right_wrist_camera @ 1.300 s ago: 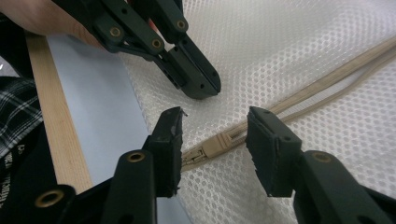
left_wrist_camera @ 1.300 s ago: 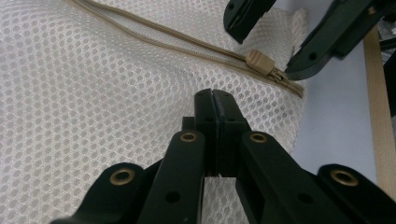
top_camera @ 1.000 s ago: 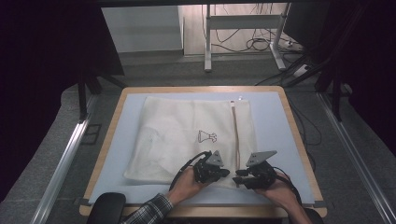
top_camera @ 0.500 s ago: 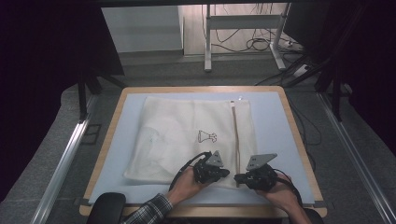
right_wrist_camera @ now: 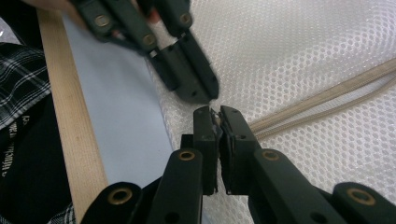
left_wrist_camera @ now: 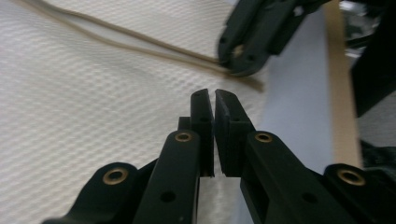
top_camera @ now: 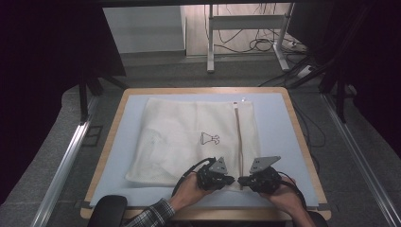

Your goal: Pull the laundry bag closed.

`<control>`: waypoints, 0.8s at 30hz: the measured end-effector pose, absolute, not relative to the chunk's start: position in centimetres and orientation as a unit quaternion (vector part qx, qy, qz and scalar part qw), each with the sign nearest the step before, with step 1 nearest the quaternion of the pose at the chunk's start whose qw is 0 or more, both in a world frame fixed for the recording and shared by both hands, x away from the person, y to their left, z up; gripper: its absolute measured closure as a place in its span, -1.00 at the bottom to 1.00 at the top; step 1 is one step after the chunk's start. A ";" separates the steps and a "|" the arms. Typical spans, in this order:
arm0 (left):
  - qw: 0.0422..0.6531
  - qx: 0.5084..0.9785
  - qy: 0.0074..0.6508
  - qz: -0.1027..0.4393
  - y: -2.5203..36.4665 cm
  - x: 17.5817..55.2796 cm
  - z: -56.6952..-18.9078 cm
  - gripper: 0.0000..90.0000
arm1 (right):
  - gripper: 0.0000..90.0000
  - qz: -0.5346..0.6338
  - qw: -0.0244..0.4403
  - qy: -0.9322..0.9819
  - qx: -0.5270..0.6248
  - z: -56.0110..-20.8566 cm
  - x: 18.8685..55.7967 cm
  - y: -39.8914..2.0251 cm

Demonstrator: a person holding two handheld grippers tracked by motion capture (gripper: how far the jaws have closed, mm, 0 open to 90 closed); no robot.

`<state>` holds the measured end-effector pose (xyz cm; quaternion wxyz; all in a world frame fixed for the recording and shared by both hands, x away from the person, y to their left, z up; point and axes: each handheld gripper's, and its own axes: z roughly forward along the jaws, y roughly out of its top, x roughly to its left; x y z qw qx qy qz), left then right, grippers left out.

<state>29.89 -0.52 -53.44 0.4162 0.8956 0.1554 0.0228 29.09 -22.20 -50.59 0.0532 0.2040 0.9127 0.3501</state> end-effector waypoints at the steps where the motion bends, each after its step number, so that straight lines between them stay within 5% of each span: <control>1: 0.419 0.896 0.151 0.014 -0.8 29.5 -53.5 0.93 | 0.89 0.350 0.054 0.912 0.205 -50.6 29.1 -22.2; 24: 0.418 0.897 0.140 0.014 -1.6 29.1 -53.9 1.00 | 0.88 0.340 0.056 0.916 0.208 -50.7 29.2 -22.1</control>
